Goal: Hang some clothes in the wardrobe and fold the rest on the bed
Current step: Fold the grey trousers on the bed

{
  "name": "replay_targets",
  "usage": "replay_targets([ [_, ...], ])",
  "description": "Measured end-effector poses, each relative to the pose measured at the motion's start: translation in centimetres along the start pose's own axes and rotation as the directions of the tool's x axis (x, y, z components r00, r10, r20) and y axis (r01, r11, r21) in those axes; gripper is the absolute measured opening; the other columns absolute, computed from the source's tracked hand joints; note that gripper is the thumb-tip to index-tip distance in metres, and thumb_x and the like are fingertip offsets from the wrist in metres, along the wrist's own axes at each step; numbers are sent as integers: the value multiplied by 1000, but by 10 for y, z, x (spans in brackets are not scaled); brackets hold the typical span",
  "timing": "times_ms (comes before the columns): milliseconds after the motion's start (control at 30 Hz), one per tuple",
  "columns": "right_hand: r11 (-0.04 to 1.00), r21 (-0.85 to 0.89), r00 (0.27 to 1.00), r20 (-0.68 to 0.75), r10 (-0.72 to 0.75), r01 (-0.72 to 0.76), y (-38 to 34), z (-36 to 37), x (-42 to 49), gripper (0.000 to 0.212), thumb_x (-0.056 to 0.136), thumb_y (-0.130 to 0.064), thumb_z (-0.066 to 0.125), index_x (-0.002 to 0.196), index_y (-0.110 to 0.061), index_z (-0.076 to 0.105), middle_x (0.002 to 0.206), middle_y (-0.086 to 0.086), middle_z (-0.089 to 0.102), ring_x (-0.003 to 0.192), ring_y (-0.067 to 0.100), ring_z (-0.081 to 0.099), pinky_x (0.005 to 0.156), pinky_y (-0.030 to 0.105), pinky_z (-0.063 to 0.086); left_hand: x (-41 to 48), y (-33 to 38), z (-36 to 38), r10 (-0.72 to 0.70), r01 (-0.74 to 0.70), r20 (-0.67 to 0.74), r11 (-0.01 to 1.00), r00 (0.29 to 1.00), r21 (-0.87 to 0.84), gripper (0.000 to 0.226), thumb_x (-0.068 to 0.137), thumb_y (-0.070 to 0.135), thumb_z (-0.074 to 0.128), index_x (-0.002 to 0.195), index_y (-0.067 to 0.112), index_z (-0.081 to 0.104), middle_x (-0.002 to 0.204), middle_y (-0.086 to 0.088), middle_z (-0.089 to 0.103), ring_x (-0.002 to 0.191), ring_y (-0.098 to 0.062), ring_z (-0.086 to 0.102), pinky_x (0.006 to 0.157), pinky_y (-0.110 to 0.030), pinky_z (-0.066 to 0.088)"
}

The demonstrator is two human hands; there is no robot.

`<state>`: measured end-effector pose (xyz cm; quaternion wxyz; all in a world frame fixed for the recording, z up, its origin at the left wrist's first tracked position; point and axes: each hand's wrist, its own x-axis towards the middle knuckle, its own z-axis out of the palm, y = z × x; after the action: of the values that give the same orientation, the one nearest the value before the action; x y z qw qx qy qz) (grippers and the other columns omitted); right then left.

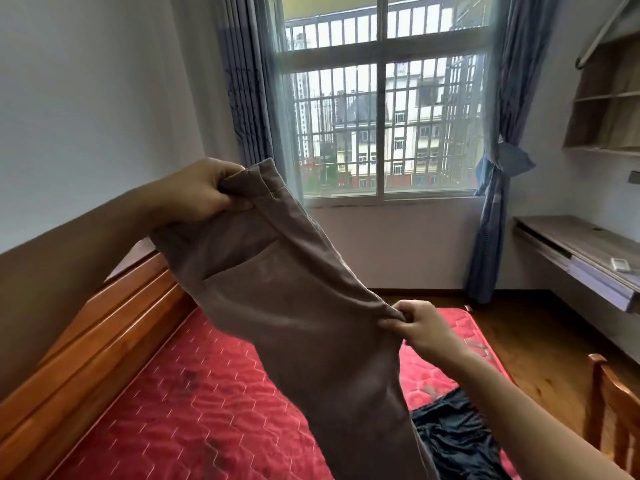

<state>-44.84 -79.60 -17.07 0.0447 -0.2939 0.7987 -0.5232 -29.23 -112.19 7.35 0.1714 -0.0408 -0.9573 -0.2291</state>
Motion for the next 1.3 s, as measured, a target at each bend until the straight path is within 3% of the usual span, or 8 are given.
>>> replay_targets([
  [133, 919, -392, 998, 65, -27, 51, 3, -24, 12, 27, 73, -34, 88, 81, -27, 63, 107, 4, 53, 102, 21, 56, 94, 35, 47, 21, 31, 16, 7, -7, 5, 998, 1000, 55, 17, 90, 18, 73, 99, 33, 74, 94, 10, 74, 87, -8, 69, 76, -32, 54],
  [267, 965, 188, 937, 264, -228, 182, -68, -26, 38, 72, 64, -50, 88, 126, -34, 55, 120, -3, 66, 107, 9, 68, 89, 33, 59, 41, 70, 43, -2, -8, 50, 983, 999, 183, 12, 83, 27, 74, 93, 21, 72, 87, 3, 72, 85, -13, 67, 77, -41, 54],
  [400, 872, 328, 874, 205, -441, 363, -111, -21, 64, 42, 75, -26, 84, 112, -19, 66, 104, 7, 74, 95, 15, 68, 85, 40, 56, 41, 97, 56, -13, -2, 67, 974, 998, 226, 21, 74, 34, 67, 84, 16, 69, 81, -2, 68, 81, -17, 64, 74, -39, 49],
  [567, 950, 94, 892, 328, -311, 296, -16, 13, 48, 17, 85, -21, 74, 73, -18, 63, 70, -16, 58, 69, 0, 52, 65, 38, 46, 23, 92, 30, -82, 94, -62, 967, 995, 235, 13, 88, 16, 73, 78, 13, 66, 73, -4, 64, 65, -5, 53, 65, -33, 44],
  [800, 969, -56, 826, 535, -175, 242, -13, 36, 47, 22, 87, -19, 78, 108, -16, 69, 101, -3, 73, 94, 12, 67, 90, 48, 55, -8, 76, 15, -182, 198, -79, 933, 980, 301, 4, 87, 14, 73, 85, 12, 70, 81, -3, 70, 67, -3, 57, 64, -25, 45],
  [933, 862, 424, 833, 341, -437, 279, -118, 40, 49, 57, 79, -35, 83, 127, -17, 57, 116, 12, 70, 112, 31, 67, 94, 49, 56, -21, 65, 11, -180, 188, -52, 946, 982, 265, 6, 85, 16, 76, 83, 17, 70, 78, 4, 70, 66, 1, 59, 59, -15, 44],
  [1067, 795, 294, 811, 96, -576, 530, -189, 63, 53, 29, 82, -18, 74, 104, -2, 65, 93, 22, 68, 81, 25, 62, 81, 53, 53, -37, 48, 9, -154, 150, -4, 952, 988, 268, 10, 84, 22, 78, 81, 21, 69, 75, 9, 68, 67, -4, 61, 63, -23, 46],
  [1300, 804, 471, 899, 47, -434, 363, -200, 113, 44, 18, 84, 3, 70, 102, 5, 68, 91, 26, 65, 86, 23, 56, 84, 51, 52, -132, -61, -35, -334, 348, 122, 929, 935, -128, 25, 77, 27, 83, 101, 28, 75, 97, 4, 76, 93, -14, 72, 70, -20, 56],
])
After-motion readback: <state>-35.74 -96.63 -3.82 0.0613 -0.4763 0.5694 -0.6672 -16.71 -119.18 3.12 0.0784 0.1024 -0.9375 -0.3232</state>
